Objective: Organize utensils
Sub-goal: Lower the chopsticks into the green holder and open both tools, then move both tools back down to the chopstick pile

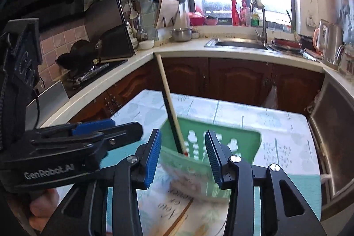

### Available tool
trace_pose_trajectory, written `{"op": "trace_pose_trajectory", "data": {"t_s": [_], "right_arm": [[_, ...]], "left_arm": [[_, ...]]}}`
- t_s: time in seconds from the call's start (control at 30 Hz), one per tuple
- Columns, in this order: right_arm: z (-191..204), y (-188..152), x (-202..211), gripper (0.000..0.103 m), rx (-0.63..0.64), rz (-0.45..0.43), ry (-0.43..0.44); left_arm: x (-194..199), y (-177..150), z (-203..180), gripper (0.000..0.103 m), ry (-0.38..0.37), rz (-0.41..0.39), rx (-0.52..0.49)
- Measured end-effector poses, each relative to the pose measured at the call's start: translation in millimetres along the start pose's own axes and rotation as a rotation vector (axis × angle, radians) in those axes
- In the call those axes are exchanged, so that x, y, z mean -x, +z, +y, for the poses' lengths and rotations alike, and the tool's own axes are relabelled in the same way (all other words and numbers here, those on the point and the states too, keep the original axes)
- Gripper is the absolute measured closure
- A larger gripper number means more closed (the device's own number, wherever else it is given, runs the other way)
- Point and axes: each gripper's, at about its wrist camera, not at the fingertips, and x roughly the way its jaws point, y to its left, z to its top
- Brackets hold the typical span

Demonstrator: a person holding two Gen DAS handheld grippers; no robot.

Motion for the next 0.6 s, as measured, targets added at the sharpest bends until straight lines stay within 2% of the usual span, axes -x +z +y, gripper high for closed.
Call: {"op": "trace_pose_trajectory", "data": {"t_s": [0.1,0.17,0.27,0.47,0.6], "right_arm": [[10,-15,17,0.061,-0.027,0.056,0.011],[14,-30,23,0.061,-0.057,0.099,0.015],[12,-58,37,0.061,-0.146,0.153,0.037],[5,-101,61,0.061,-0.308,0.228,0.066],[2,-127,70,0.062,-0.375,0.273,0.052]], "left_arm": [[11,-13,3,0.038,0.044,0.051,-0.055],[16,-24,5,0.037,0.071,0.107,-0.091],[22,-40,7,0.037,0.091,0.143,-0.136],[24,-67,9,0.037,0.054,0.206,-0.216],[12,-80,6,0.037,0.078,0.279,-0.267]]}}
